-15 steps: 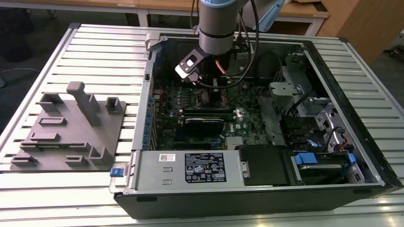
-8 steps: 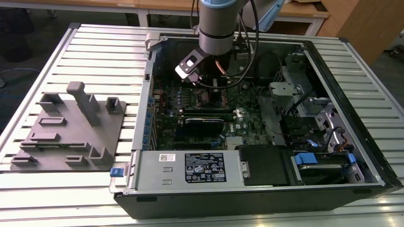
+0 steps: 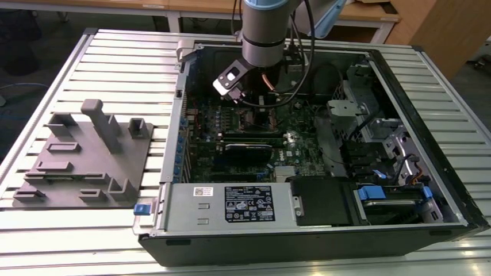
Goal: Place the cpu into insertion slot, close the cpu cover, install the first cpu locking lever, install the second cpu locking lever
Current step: 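Place the cpu into insertion slot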
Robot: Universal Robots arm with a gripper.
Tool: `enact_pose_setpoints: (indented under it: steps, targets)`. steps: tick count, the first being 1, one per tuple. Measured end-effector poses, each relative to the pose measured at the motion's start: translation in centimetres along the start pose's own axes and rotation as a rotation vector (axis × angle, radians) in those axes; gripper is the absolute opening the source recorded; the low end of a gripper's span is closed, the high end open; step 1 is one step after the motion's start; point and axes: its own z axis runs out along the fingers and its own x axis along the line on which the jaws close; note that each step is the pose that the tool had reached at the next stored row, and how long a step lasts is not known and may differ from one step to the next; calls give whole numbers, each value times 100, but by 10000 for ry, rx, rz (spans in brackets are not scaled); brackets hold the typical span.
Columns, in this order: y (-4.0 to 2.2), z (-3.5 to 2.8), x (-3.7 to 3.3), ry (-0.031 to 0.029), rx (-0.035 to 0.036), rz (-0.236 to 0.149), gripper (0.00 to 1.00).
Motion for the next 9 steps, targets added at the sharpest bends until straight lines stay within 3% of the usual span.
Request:
enact_pose_setpoints:
  steps: [9]
  targets:
    - [1,-22,0,-9,1,232,54]
